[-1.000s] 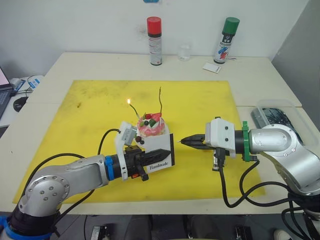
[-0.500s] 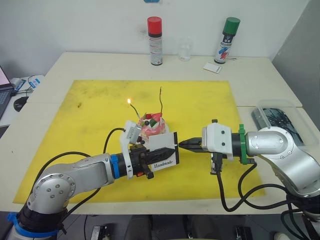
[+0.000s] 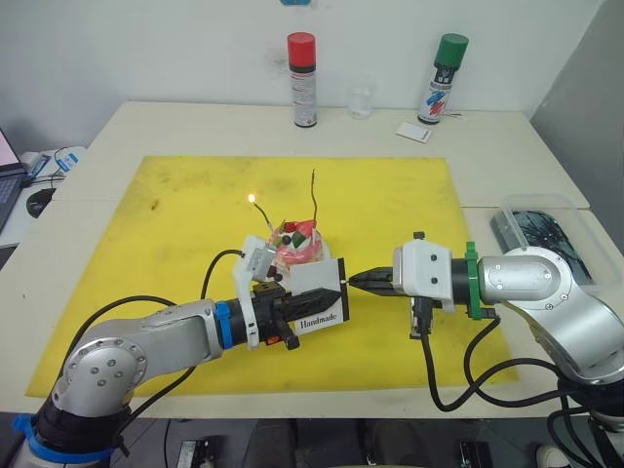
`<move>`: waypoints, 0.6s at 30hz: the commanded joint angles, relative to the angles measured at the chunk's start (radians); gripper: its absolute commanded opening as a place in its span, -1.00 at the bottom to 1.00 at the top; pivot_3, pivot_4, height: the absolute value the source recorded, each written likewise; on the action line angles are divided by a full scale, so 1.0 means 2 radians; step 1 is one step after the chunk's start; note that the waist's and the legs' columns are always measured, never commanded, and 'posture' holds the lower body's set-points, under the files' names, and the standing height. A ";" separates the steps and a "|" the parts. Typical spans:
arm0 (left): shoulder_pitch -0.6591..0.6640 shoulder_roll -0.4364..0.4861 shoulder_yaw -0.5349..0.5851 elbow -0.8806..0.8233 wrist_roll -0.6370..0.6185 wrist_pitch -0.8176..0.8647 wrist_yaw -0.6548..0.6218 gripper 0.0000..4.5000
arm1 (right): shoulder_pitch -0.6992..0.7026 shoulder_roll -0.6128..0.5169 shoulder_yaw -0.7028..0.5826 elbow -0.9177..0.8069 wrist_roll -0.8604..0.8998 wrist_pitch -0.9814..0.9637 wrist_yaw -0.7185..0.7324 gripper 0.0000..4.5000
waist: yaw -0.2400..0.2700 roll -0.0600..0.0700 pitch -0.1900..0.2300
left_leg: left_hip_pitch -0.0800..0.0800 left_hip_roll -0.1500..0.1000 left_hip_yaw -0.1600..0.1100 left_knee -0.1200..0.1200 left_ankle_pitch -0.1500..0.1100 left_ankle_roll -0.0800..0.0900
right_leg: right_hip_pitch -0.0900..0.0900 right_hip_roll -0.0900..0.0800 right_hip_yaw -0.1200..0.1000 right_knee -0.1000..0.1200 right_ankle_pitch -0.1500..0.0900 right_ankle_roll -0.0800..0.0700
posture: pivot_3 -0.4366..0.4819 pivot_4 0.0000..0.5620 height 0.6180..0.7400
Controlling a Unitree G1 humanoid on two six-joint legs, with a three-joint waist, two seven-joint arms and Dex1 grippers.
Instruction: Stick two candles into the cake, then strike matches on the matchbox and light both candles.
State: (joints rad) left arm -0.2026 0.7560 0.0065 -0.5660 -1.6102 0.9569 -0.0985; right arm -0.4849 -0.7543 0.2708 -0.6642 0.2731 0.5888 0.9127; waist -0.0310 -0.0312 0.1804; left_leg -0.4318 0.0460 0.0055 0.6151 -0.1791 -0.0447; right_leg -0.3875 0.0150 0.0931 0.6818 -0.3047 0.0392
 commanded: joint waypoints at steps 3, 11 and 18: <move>0.060 0.069 0.019 -0.089 -0.055 0.029 -0.058 -1.00 | -0.039 0.097 -0.043 0.080 -0.056 -0.038 -0.130 -0.99 | -0.007 -0.001 0.000 | 0.000 0.000 0.000 0.000 0.000 0.000 | -0.001 0.001 0.001 0.000 0.000 0.000 | -0.05 -0.47 1.00; 0.110 0.078 0.035 -0.083 -0.017 -0.009 -0.052 -1.00 | -0.065 0.110 -0.057 0.098 -0.051 -0.059 -0.121 -0.99 | 0.003 0.000 0.000 | 0.000 0.000 0.000 0.000 0.000 0.000 | 0.000 -0.001 0.000 0.000 0.001 -0.003 | -0.05 -0.47 1.00; 0.074 0.042 0.030 -0.045 -0.014 -0.030 -0.001 -1.00 | -0.045 0.049 -0.035 0.054 -0.023 -0.047 -0.030 -0.99 | 0.002 -0.001 0.000 | 0.000 0.000 0.001 0.001 0.000 0.000 | 0.000 -0.001 0.001 0.000 0.002 -0.001 | -0.05 -0.47 1.00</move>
State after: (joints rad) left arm -0.0399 0.8457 0.0551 -0.6520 -1.6295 0.9123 -0.1067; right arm -0.5801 -0.6394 0.2042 -0.4981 0.1971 0.4909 0.8083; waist -0.0277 -0.0325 0.1797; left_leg -0.4319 0.0469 0.0077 0.6169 -0.1792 -0.0445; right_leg -0.3875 0.0135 0.0940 0.6814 -0.3016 0.0361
